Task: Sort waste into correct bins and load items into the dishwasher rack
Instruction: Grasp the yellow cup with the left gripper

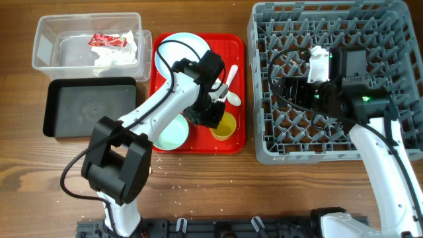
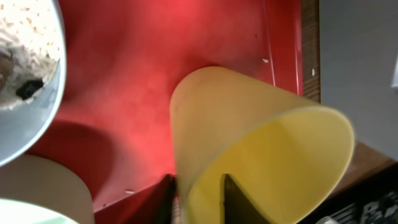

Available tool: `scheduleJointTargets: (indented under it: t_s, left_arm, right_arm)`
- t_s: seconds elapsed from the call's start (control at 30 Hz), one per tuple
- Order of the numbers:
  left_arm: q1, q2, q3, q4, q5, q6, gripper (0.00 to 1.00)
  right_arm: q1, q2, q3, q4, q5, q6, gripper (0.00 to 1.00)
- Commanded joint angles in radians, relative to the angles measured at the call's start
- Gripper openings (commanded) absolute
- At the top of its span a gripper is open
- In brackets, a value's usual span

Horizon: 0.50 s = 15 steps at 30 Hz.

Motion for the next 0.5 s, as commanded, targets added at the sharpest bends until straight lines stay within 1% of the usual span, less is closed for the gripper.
scheduleJointTargets:
  t_s: [0.0, 0.03, 0.07, 0.1, 0.17, 0.23, 0.3, 0.37, 0.4, 0.43, 0.47]
  left_arm:
    - [-0.002, 0.000, -0.007, 0.014, 0.013, 0.007, 0.19]
    - [-0.002, 0.000, -0.008, 0.018, 0.013, 0.007, 0.17]
    - [-0.002, 0.000, -0.010, 0.029, 0.013, 0.007, 0.13]
    - [-0.002, 0.000, -0.011, 0.038, 0.013, 0.006, 0.04]
    - [-0.002, 0.000, -0.011, 0.051, 0.014, -0.008, 0.04]
    - [0.000, 0.000, -0.011, 0.073, 0.014, -0.048, 0.04]
    - [0.013, -0.005, -0.010, 0.089, 0.056, -0.053, 0.04]
    - [0.060, -0.022, -0.009, 0.097, 0.185, -0.052, 0.04]
    - [0.111, -0.037, -0.009, 0.105, 0.307, -0.048, 0.04]
    - [0.143, -0.045, -0.009, 0.112, 0.388, -0.044, 0.04]
    - [0.187, -0.049, -0.009, 0.125, 0.503, -0.040, 0.04]
  right_arm:
    - [0.004, 0.010, 0.012, -0.001, 0.007, 0.014, 1.00]
    - [0.004, 0.010, 0.012, -0.001, 0.007, 0.014, 1.00]
    - [0.004, 0.010, 0.012, -0.001, 0.007, 0.014, 1.00]
    - [0.004, 0.010, 0.012, -0.001, 0.006, 0.014, 1.00]
    - [0.004, 0.010, 0.012, -0.001, 0.003, 0.015, 1.00]
    - [0.004, 0.010, 0.012, -0.001, -0.002, 0.026, 1.00]
    - [0.004, 0.010, 0.012, 0.000, -0.054, 0.039, 1.00]
    - [0.004, 0.010, 0.012, 0.010, -0.151, 0.039, 1.00]
    - [0.004, 0.010, 0.012, 0.025, -0.230, 0.038, 1.00]
    - [0.004, 0.010, 0.012, 0.037, -0.285, 0.037, 1.00]
    - [0.004, 0.012, 0.012, 0.057, -0.357, 0.037, 1.00]
